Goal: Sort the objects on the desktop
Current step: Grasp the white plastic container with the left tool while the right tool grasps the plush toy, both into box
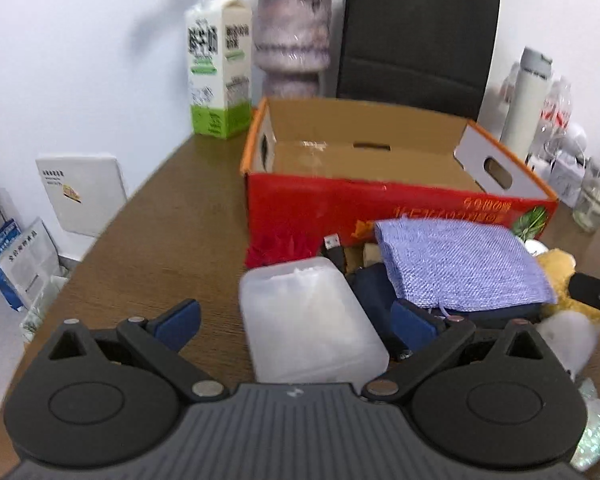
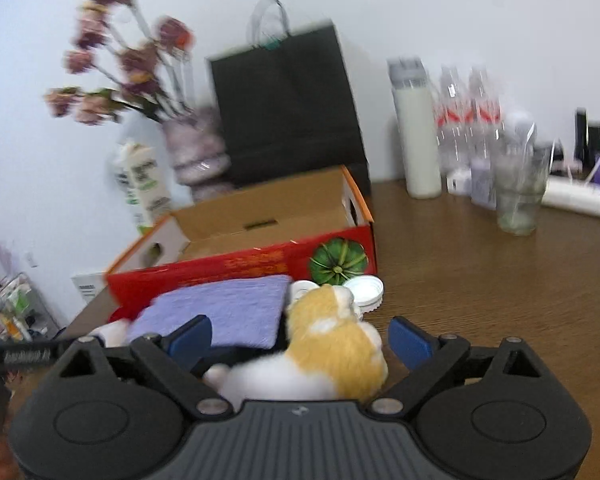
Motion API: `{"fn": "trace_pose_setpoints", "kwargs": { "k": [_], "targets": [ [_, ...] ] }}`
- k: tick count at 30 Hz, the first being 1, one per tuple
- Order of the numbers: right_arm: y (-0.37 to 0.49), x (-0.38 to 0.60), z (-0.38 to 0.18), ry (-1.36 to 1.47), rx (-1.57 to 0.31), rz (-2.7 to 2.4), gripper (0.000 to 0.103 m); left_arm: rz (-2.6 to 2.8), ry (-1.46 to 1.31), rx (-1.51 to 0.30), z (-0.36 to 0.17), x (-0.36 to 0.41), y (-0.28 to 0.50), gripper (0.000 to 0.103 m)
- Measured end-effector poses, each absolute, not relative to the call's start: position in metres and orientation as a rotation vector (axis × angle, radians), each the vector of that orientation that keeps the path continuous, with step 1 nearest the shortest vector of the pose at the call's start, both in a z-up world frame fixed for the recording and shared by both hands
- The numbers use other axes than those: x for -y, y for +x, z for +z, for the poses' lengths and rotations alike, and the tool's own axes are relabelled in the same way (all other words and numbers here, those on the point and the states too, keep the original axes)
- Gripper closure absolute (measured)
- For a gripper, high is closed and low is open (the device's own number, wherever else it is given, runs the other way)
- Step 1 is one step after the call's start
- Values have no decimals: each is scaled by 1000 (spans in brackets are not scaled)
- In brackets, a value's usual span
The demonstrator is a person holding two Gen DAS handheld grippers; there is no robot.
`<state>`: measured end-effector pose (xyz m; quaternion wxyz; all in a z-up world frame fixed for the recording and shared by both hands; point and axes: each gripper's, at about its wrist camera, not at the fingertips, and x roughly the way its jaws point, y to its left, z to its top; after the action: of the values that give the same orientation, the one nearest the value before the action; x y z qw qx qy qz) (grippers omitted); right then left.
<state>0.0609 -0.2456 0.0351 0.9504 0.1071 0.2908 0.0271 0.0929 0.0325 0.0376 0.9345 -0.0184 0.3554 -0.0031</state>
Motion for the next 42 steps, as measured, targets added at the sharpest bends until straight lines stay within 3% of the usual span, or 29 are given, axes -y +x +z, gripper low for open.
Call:
{"fn": "trace_pose_setpoints", "kwargs": {
  "k": [2, 3, 4, 7, 10, 13, 15, 17, 19, 21, 24, 29, 35, 42],
  "targets": [
    [80, 247, 23, 188, -672, 8, 20, -1, -39, -749, 31, -33, 95, 5],
    [84, 249, 18, 183, -693, 6, 40, -5, -42, -746, 29, -34, 93, 7],
    [86, 252, 16, 187, -706, 45, 48, -13, -43, -742, 28, -36, 91, 10],
    [84, 267, 20, 128, -713, 108, 49, -34, -46, -736, 30, -42, 84, 19],
    [86, 285, 28, 46, -753, 62, 47, -46, -54, -725, 33, -45, 84, 21],
    [76, 300, 38, 107, -703, 2, 29, -44, -55, -760, 30, -42, 97, 20],
    [74, 301, 37, 118, -689, 39, 25, -39, -65, -792, 27, -40, 105, 24],
    [78, 296, 31, 86, -710, 36, 28, -17, -74, -798, 25, -40, 107, 35],
    [86, 291, 23, 50, -742, 15, 35, -8, -79, -796, 26, -41, 104, 36],
    [92, 288, 15, 11, -759, 5, 51, -14, -97, -791, 28, -45, 96, 36],
    [78, 281, 21, 12, -734, 5, 59, -1, -92, -739, 39, -48, 77, 36],
    [39, 278, 59, 94, -548, 69, 61, -20, -118, -609, 71, -55, 47, 36],
    [53, 271, 116, 160, -354, 88, 61, -36, -156, -526, 129, -52, 85, 36],
    [182, 235, 123, 129, -487, 101, 60, 19, -120, -630, 138, -25, 215, 36]
  ]
}}
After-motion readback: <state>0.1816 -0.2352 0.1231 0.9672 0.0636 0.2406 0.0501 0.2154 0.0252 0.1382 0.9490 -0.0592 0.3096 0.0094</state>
